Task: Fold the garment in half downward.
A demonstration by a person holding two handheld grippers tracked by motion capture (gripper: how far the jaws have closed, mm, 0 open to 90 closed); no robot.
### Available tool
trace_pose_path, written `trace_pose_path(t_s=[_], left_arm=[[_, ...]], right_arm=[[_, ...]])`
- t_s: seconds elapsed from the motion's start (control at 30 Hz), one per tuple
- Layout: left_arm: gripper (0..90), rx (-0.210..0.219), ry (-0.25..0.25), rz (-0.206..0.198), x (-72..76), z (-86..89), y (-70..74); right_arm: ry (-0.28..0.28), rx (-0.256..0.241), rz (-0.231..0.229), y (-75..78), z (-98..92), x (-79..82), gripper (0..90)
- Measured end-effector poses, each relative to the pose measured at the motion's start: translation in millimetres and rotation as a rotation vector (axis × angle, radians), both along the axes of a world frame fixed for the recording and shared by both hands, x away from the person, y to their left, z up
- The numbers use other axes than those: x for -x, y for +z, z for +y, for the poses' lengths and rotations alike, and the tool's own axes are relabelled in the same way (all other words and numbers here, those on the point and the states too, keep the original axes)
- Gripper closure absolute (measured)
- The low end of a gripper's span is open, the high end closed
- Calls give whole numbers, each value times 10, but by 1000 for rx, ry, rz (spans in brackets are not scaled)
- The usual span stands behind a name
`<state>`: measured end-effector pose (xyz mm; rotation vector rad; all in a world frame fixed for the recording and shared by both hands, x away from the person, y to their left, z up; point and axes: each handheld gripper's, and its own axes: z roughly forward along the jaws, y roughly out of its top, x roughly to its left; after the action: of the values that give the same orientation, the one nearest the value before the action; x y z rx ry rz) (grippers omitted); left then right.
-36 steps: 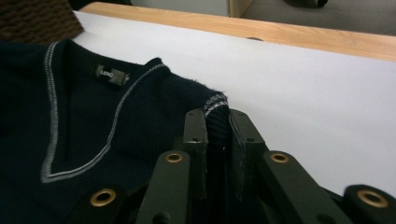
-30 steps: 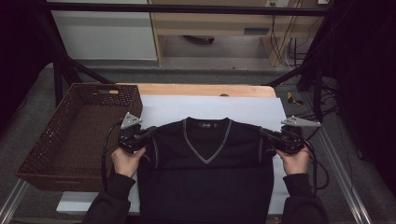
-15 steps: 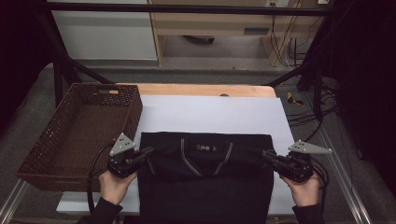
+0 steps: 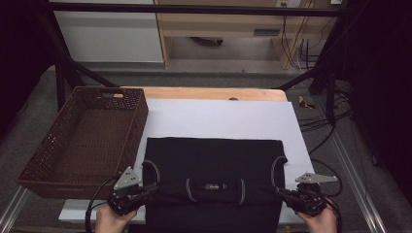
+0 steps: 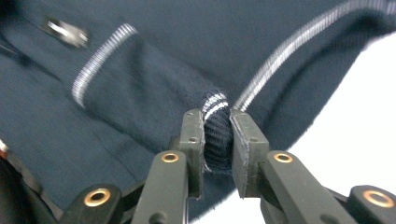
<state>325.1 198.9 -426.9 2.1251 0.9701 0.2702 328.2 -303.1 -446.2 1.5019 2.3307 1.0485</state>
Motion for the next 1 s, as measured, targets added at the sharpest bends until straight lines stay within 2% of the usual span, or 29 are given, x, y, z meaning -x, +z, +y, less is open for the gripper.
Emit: trace_pose_path(t_s=[0.07, 0.13, 0.2, 0.23, 0.3, 0.37, 0.43, 0.5, 0.57, 0.63, 0.8, 0.83, 0.93, 1.0], left_arm=[[802, -19, -11, 17, 20, -42, -61], [717, -28, -11, 17, 1, -81, -96], [604, -22, 3, 7, -37, -117, -104], [543, -18, 5, -1, -62, -141, -106], [516, 0, -10, 6, -126, -207, -112], [492, -1, -26, 18, -197, -300, -134], [483, -10, -47, 36, -263, -388, -171], [487, -24, -48, 62, -305, -449, -213], [557, -19, -57, 94, -312, -456, -240], [627, -14, -63, 108, -291, -435, -249], [824, -34, -76, 103, -234, -416, -230], [835, -43, -81, 97, -219, -421, -217], [848, -72, -86, 61, -158, -442, -155], [849, -58, -86, 35, -111, -424, -92]], right_arm=[[-9, 21, 11, -35, 1, 8, 718], [-10, 18, 15, -34, 10, 8, 650], [-13, 20, -20, -8, 29, -1, 515], [-9, 20, -38, 14, 39, -10, 488], [-5, -4, -81, 54, 71, -49, 411], [10, -25, -95, 73, 137, -116, 387], [44, -32, -86, 56, 229, -199, 347], [76, -16, -80, 6, 321, -287, 330], [88, -6, -52, -60, 380, -362, 345], [92, 14, -22, -107, 408, -385, 403], [133, 33, 9, -93, 385, -294, 751], [142, 39, 15, -83, 386, -273, 830], [146, 44, 30, -58, 404, -217, 853], [145, 38, 2, -10, 394, -162, 854]])
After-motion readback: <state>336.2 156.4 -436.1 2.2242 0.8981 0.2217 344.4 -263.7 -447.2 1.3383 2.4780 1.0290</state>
